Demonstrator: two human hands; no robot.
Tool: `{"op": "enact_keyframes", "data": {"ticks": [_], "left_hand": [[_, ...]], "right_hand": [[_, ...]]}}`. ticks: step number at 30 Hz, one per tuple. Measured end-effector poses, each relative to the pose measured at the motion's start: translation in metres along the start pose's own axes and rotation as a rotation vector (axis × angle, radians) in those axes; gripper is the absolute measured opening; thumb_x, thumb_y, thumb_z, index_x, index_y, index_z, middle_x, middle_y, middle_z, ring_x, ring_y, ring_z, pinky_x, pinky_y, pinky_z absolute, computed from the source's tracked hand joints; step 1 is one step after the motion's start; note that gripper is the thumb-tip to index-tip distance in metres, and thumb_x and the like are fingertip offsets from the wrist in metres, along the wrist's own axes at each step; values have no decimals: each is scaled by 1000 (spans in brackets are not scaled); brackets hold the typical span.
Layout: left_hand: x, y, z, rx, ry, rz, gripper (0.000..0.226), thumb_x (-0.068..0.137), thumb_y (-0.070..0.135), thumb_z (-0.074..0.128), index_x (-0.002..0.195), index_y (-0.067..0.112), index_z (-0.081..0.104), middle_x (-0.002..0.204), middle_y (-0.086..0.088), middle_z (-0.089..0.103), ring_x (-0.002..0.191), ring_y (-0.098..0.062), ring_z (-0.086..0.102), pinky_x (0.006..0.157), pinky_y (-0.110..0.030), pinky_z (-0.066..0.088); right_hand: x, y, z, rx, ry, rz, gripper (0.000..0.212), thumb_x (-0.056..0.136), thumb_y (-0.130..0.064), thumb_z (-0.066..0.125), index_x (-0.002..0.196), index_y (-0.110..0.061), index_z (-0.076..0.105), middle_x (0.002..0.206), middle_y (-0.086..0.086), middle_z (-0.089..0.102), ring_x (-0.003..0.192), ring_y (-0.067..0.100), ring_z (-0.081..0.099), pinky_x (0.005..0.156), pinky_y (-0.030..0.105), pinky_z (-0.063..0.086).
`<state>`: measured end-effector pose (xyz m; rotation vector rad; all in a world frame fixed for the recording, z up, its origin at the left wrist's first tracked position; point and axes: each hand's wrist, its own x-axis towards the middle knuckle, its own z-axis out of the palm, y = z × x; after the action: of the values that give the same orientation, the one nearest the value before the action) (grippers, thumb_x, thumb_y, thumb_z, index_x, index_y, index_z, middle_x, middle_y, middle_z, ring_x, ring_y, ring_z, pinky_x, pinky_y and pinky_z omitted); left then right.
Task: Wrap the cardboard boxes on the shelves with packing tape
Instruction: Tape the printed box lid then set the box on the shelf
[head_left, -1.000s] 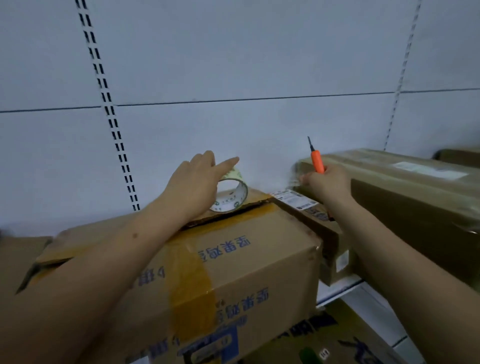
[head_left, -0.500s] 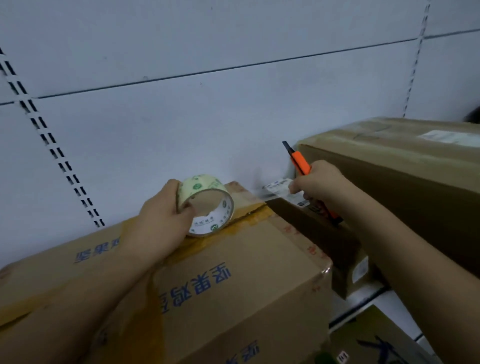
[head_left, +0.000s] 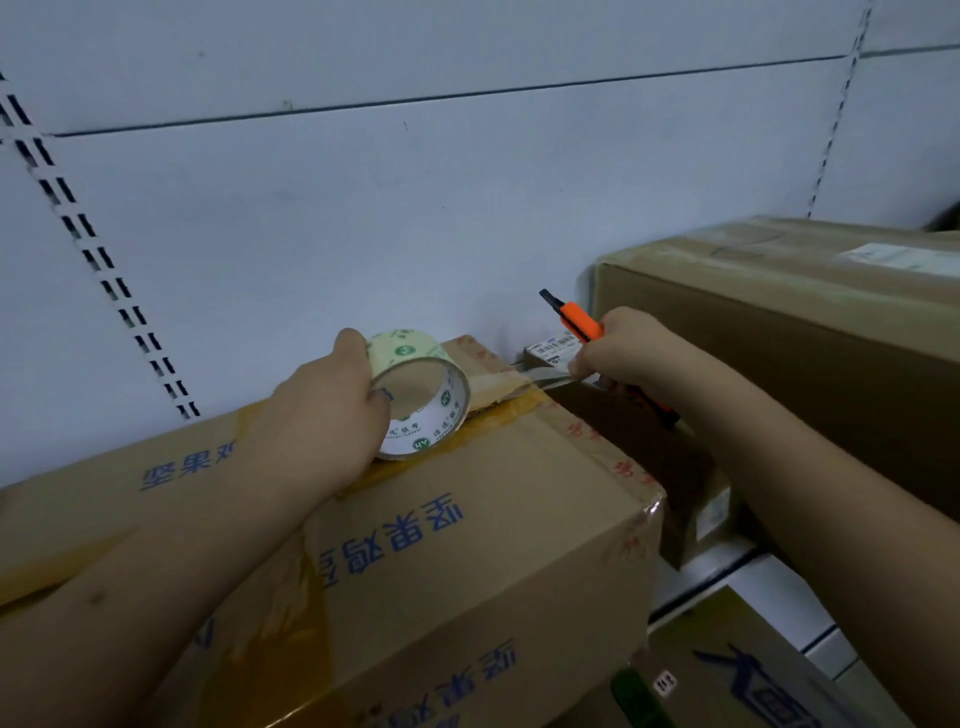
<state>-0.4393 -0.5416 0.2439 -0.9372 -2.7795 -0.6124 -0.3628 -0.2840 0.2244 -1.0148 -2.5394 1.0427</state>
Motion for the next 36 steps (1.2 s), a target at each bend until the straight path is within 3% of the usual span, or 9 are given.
{"op": "enact_keyframes", "data": {"ticks": [3, 9, 14, 18, 22, 27, 30, 33, 36], "left_hand": [[-1, 1, -1, -16, 1, -20, 18, 99, 15, 49, 88, 12, 34, 80, -11, 54, 71, -25, 53, 58, -37, 39], [-1, 2, -2, -70, -12, -84, 19, 96, 15, 52, 86, 14, 35, 84, -11, 54, 73, -24, 52, 62, -38, 41], [1, 0, -3, -91, -29, -87, 16, 96, 14, 50, 88, 12, 36, 84, -10, 53, 72, -22, 50, 61, -36, 38], [0, 0, -4, -98, -27, -62, 20, 98, 13, 46, 83, 16, 33, 83, -9, 51, 72, -20, 49, 60, -36, 37], [-4, 1, -3, -74, 19, -31, 7, 98, 13, 42, 95, 10, 37, 81, -9, 52, 70, -22, 51, 58, -35, 37], [-6, 2, -2, -107, 32, -50, 12, 97, 15, 45, 105, 11, 37, 81, -8, 53, 68, -19, 52, 53, -32, 37], [-3, -2, -3, -146, -37, -99, 21, 94, 19, 53, 110, 13, 39, 86, -5, 54, 71, -15, 51, 52, -30, 35], [4, -12, -6, -66, -123, -108, 25, 93, 28, 57, 110, 14, 47, 92, -3, 57, 76, -13, 53, 56, -29, 38], [8, -16, -9, -4, -104, -111, 24, 96, 37, 51, 95, 14, 57, 84, -4, 60, 78, -19, 57, 61, -31, 41]], "right_hand": [[-3, -9, 9, -160, -5, -30, 17, 88, -15, 64, 97, -2, 60, 71, 8, 59, 56, 20, 56, 50, 25, 44], [-14, -26, 21, -302, -77, -48, 28, 99, -32, 52, 108, -5, 52, 81, 6, 52, 78, 23, 54, 68, 29, 43], [-22, -35, 24, -439, -100, -101, 40, 104, -34, 41, 129, -4, 48, 122, 15, 56, 94, 27, 50, 84, 33, 43], [-21, -33, 23, -529, -164, -77, 38, 102, -31, 49, 130, -5, 48, 103, 10, 52, 91, 28, 50, 76, 30, 39], [-22, -18, 21, -670, -64, -131, 16, 95, -32, 57, 93, -19, 47, 98, -1, 54, 100, 26, 56, 81, 34, 46], [-7, -13, 6, -112, 78, 18, 34, 89, -39, 69, 92, -5, 65, 81, 8, 69, 58, 19, 56, 51, 26, 41], [-13, -19, -1, 178, 22, -26, 36, 90, -39, 69, 94, -4, 72, 82, 6, 75, 47, 13, 51, 51, 26, 45], [-25, -22, 18, -18, -21, -141, 49, 83, -54, 71, 91, -6, 71, 70, 4, 67, 56, 16, 57, 57, 28, 48], [-27, -14, 38, -176, 132, -239, 48, 82, -59, 68, 88, -12, 68, 76, 4, 66, 72, 22, 63, 69, 38, 53]]}}
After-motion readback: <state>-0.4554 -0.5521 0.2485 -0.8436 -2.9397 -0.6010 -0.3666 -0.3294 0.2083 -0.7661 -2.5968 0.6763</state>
